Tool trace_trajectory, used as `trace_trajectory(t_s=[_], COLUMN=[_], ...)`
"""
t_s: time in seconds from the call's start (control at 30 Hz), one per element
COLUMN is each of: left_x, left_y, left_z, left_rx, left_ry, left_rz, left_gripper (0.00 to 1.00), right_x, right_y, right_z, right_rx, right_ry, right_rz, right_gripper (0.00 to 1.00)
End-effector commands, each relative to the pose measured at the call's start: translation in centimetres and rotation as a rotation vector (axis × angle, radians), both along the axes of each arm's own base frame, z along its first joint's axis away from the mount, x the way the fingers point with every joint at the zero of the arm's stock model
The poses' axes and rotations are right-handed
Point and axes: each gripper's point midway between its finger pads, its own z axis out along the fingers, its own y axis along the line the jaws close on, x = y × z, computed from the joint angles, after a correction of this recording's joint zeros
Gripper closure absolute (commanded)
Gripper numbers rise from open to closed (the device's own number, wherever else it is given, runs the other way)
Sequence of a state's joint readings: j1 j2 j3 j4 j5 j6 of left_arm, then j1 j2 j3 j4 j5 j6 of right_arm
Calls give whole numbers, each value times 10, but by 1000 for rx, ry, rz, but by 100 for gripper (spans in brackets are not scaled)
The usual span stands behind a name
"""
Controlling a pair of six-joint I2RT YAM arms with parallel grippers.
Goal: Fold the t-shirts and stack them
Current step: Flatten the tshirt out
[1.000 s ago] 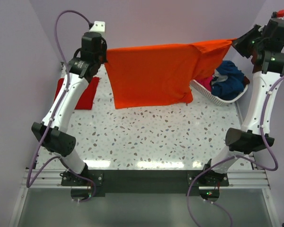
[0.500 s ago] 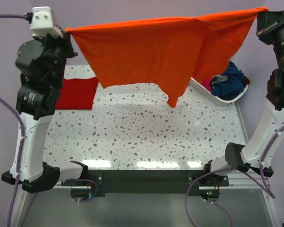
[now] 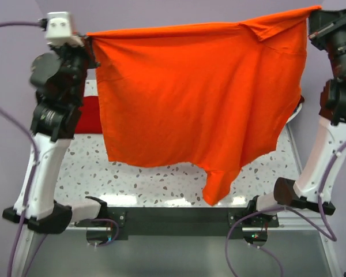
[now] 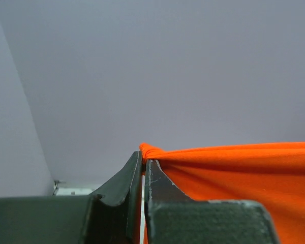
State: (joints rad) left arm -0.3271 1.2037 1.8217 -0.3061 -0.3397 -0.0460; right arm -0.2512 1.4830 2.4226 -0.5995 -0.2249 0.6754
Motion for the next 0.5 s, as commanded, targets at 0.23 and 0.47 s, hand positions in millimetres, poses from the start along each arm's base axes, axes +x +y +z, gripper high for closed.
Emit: trace_trajectory(t_s=[0.23,0.47], left_x=[132,131], left_y=[-18,-21], left_z=[-127,-90], left_rx=[200,231], left_ry=[419,353], left_rz=[67,47], left_gripper=[100,100], right_x=[125,121], right_y=[-47,-44], right_z=[-135,-117], right_rx=[77,57], right_ry=[322,290], right_rz=[-52,-40], right_gripper=[100,100])
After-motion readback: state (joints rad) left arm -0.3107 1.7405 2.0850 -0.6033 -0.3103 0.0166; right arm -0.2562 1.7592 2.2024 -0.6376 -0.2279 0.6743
